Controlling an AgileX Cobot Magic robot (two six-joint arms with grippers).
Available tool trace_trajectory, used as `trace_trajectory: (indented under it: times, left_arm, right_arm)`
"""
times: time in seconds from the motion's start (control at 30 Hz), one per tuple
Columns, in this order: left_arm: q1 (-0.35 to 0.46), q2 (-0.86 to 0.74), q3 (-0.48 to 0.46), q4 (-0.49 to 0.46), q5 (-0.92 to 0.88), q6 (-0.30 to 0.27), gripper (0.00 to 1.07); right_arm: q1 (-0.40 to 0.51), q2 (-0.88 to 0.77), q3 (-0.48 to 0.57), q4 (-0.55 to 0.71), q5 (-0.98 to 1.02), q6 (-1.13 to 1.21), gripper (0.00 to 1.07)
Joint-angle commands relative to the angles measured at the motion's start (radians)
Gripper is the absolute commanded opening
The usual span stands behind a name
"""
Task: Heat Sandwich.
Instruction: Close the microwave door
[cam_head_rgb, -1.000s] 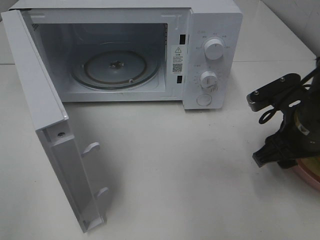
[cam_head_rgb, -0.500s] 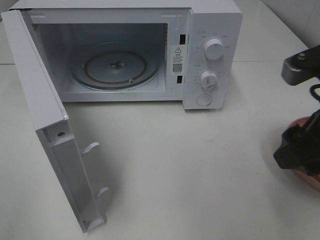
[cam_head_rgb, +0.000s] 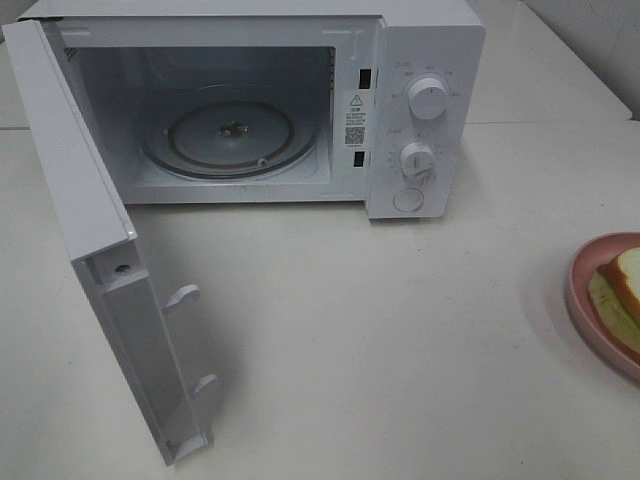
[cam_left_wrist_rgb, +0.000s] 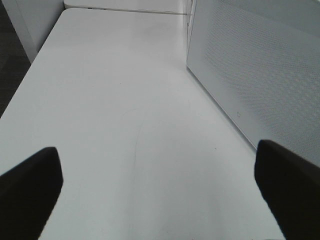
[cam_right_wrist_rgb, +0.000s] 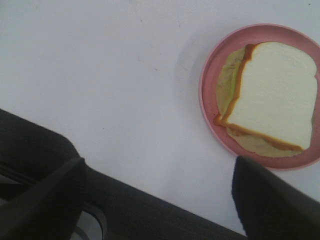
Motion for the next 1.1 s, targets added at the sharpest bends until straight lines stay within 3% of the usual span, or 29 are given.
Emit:
trace_trajectory:
  times: [0.03, 0.23, 0.33, 0.67, 0.83, 1.1]
  left_arm:
    - [0.003, -0.007, 0.004, -0.007, -0.008, 0.0, 1.0]
    - [0.003, -0.007, 0.004, -0.007, -0.008, 0.0, 1.0]
    - [0.003, -0.007, 0.004, -0.007, -0.008, 0.0, 1.0]
    - [0.003, -0.007, 0.004, -0.007, -0.008, 0.0, 1.0]
    - [0.003, -0.005, 0.004, -0.007, -0.008, 0.0, 1.0]
    - [0.003, -0.005, 0.004, -0.007, -0.008, 0.0, 1.0]
  right_arm:
    - [-0.002, -0.099, 0.003, 0.004, 0.047, -0.01, 0.76]
    - [-0.045, -0.241, 0.044, 0.007, 0.051, -0.013, 0.76]
    - [-0.158, -0.336, 0.097, 0.024, 0.037, -0.06, 0.76]
    - [-0.342, -0.538, 0.141, 0.151, -0.112, -0.121, 0.76]
    - [-0.4, -0.548, 0.159, 0.199, -0.143, -0.113, 0.76]
    - [-0.409, -0.548, 0.159, 0.206, -0.143, -0.113, 0.76]
